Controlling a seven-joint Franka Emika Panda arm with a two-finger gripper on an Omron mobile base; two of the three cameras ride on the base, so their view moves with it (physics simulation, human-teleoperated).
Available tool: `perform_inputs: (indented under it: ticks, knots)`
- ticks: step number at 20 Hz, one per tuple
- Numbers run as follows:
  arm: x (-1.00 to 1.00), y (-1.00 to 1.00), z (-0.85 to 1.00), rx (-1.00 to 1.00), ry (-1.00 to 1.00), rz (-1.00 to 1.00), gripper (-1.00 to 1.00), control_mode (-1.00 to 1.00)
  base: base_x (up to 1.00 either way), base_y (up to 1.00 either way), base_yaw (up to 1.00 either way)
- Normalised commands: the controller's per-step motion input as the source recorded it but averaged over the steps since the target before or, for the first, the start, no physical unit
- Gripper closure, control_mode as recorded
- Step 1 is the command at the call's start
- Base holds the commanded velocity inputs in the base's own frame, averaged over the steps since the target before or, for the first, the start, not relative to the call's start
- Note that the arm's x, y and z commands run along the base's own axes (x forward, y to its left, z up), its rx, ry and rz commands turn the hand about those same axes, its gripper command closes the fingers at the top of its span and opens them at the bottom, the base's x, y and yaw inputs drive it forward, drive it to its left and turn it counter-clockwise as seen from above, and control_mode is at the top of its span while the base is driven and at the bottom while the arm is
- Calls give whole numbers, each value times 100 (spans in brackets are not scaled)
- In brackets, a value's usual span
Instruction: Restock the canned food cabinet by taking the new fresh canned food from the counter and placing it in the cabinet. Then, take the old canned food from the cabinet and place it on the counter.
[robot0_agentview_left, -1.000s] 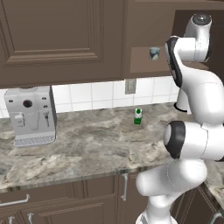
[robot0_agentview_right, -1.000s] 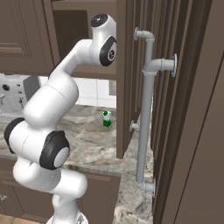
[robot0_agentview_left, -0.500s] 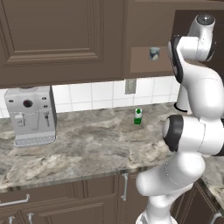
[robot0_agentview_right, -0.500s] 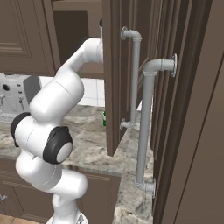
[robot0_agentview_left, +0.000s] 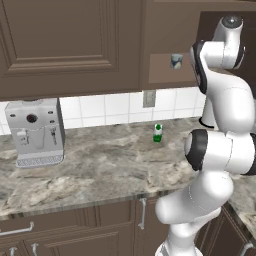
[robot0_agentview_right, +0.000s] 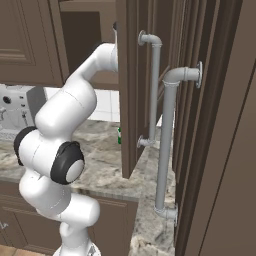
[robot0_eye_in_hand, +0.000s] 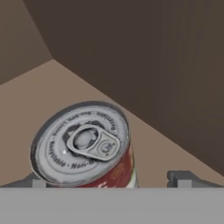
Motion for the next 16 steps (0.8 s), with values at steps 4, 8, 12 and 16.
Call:
perform_inputs:
  ticks: [4, 8, 12, 16]
  knots:
    - [0, 0, -27, -7, 0, 0, -100, -100, 0, 0, 0]
    - [0, 0, -25, -8, 0, 0, 100, -100, 0, 0, 0]
    - [0, 0, -3, -1, 0, 0, 100, -100, 0, 0, 0]
    - [-2, 0, 0, 0, 0, 0, 100, -100, 0, 0, 0]
